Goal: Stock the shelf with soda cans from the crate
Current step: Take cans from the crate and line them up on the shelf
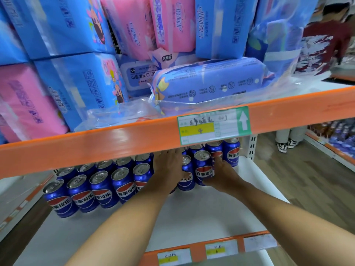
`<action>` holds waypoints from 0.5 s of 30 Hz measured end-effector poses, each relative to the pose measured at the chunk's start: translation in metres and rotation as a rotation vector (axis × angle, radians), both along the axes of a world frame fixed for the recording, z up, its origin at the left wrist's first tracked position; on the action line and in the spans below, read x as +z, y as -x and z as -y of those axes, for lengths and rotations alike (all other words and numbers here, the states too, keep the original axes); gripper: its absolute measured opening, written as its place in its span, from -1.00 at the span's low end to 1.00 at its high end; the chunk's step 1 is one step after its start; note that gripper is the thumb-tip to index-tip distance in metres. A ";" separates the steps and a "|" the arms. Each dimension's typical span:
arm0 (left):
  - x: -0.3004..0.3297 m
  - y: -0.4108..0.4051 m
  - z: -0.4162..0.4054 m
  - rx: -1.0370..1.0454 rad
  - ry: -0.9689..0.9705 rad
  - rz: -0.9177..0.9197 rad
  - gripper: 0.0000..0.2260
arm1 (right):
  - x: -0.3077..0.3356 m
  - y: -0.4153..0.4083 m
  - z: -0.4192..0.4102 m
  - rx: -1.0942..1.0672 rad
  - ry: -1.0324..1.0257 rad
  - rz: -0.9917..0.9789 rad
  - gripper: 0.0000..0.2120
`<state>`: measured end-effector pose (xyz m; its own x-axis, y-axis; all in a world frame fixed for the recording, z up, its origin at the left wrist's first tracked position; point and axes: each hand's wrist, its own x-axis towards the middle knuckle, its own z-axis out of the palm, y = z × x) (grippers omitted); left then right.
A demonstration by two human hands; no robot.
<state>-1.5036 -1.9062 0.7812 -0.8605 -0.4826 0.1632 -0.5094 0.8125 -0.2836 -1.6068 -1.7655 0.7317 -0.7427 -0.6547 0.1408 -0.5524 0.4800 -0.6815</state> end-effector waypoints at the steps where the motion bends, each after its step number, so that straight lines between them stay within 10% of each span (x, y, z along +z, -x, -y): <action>1: -0.002 -0.001 -0.001 0.003 0.006 -0.004 -0.25 | 0.001 -0.003 -0.004 0.007 -0.014 -0.007 -0.29; 15: 0.010 -0.030 0.023 -0.166 0.087 0.055 -0.23 | 0.012 -0.026 -0.063 -0.220 -0.233 -0.027 -0.36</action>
